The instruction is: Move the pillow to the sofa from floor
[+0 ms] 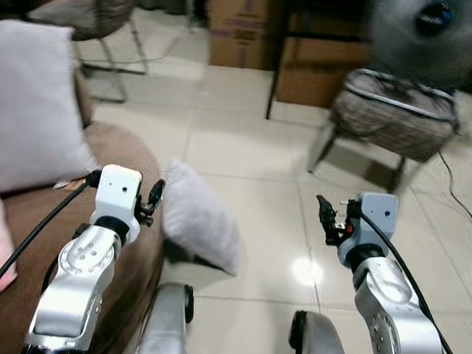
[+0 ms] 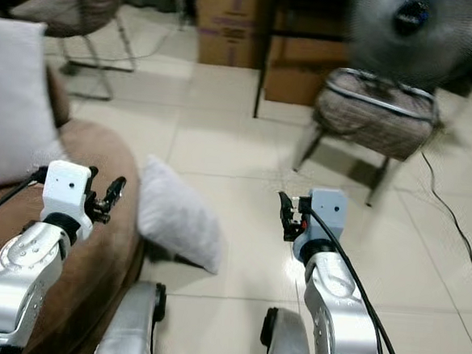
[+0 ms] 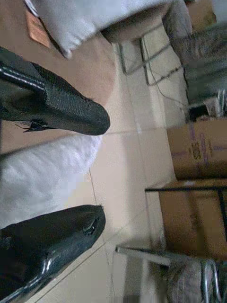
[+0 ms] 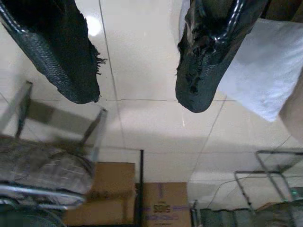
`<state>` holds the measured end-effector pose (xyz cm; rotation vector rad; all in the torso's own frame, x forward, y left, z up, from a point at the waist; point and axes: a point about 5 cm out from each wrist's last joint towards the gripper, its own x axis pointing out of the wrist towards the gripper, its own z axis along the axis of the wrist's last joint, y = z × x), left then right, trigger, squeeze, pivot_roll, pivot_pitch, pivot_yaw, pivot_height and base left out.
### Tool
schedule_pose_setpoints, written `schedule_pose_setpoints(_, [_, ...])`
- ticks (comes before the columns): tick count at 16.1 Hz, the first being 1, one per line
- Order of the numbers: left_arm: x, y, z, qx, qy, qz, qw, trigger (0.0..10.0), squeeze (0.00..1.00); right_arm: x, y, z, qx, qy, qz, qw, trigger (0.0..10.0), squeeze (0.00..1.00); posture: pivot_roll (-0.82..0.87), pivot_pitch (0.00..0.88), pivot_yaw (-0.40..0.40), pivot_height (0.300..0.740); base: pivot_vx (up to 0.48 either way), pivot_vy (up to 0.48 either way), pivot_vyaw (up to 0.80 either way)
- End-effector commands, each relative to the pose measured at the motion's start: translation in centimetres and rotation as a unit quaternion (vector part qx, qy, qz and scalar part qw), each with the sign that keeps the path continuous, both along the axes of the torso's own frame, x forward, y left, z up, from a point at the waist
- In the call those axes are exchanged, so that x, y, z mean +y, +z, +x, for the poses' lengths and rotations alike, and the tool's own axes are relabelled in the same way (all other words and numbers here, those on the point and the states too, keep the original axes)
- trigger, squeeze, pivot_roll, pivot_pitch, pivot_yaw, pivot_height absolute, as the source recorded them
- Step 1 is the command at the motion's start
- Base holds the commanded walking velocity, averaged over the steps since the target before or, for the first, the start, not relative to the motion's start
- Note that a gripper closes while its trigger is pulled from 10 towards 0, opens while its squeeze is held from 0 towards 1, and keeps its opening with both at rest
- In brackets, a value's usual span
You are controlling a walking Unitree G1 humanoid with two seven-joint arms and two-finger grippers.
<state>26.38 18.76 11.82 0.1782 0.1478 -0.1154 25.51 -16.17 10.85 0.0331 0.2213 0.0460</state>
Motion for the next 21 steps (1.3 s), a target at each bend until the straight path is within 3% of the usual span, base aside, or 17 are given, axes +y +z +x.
schedule_pose_setpoints(1, [-0.3, 0.1, 0.2, -0.002, -0.007, -0.001, 1.000, 10.0, 0.16, -0.3, 0.5, 0.1, -0.011, -0.003, -0.006, 1.000, 10.0, 0.00, 0.04, 0.000, 0.020, 0.590, 0.289, 0.000, 0.00])
schedule_pose_setpoints(12, [0.5, -0.6, 0.0, 0.003, 0.019, -0.001, 1.000, 10.0, 0.16, -0.3, 0.8, 0.4, -0.015, 0.025, -0.037, 0.999, 10.0, 0.00, 0.03, 0.000, 0.007, 0.590, 0.290, 0.000, -0.12])
schedule_pose_setpoints(16, [0.9, -0.5, 0.2, 0.002, 0.020, 0.002, 1.000, 10.0, 0.16, 0.0, 1.0, 0.5, -0.018, 0.030, -0.045, 0.998, 10.0, 0.00, 0.03, 0.000, 0.014, 0.590, 0.289, 0.000, 0.80])
schedule_pose_setpoints(21, [0.8, -0.7, 0.1, 0.002, 0.017, -0.002, 1.000, 10.0, 0.16, -0.3, 1.0, 0.6, -0.022, 0.021, -0.039, 0.999, 10.0, 0.00, 0.03, 0.000, 0.015, 0.590, 0.292, 0.000, 0.00])
